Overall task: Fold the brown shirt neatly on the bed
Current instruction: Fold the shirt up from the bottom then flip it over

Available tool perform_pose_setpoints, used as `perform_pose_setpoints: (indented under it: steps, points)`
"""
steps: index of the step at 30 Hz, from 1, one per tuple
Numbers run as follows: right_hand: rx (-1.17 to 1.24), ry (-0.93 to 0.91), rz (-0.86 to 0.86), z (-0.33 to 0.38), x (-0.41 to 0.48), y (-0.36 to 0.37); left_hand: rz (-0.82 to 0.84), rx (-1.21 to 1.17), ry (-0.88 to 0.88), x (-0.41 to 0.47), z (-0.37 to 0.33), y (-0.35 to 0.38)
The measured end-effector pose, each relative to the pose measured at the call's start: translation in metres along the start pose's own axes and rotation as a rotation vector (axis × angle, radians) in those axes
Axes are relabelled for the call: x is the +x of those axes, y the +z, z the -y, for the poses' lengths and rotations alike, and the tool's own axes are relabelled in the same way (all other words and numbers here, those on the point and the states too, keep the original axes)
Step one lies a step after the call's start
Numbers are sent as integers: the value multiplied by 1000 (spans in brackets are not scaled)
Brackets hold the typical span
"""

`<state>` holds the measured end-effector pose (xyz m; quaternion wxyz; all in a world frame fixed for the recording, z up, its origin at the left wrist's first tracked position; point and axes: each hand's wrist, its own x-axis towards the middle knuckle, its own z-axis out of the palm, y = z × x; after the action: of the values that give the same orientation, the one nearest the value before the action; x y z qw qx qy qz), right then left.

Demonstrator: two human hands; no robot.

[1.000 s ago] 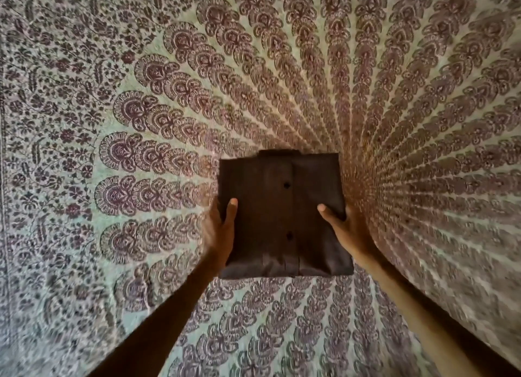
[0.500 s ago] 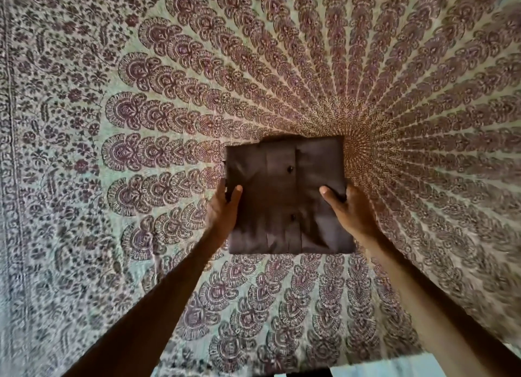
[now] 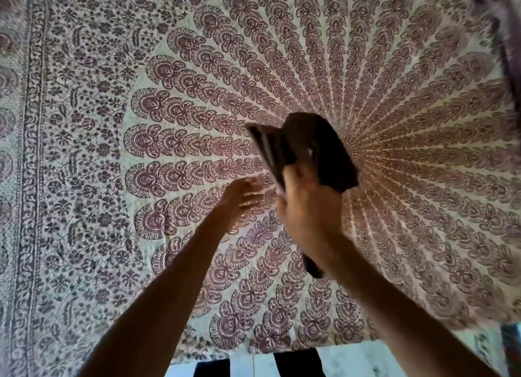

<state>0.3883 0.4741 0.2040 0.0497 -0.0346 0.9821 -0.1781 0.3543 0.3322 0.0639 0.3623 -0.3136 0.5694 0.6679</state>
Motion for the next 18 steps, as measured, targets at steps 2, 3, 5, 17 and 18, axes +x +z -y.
perform_pose_setpoints:
  steps: [2,3,5,17,18]
  points:
    - [-78,52,107,26,4,55,-35,-82,-7,-2,13,-33]
    - [-101,50,144,39,5,83,-62,-125,-19,-3,19,-50]
    - [-124,37,207,60,8,134,-118,-166,-29,2,28,-83]
    - [164,277,-110,-4,4,140,-342,303,139,30,15,-108]
    - [143,369,-147,-29,7,138,-410,351,179,31,16,-106]
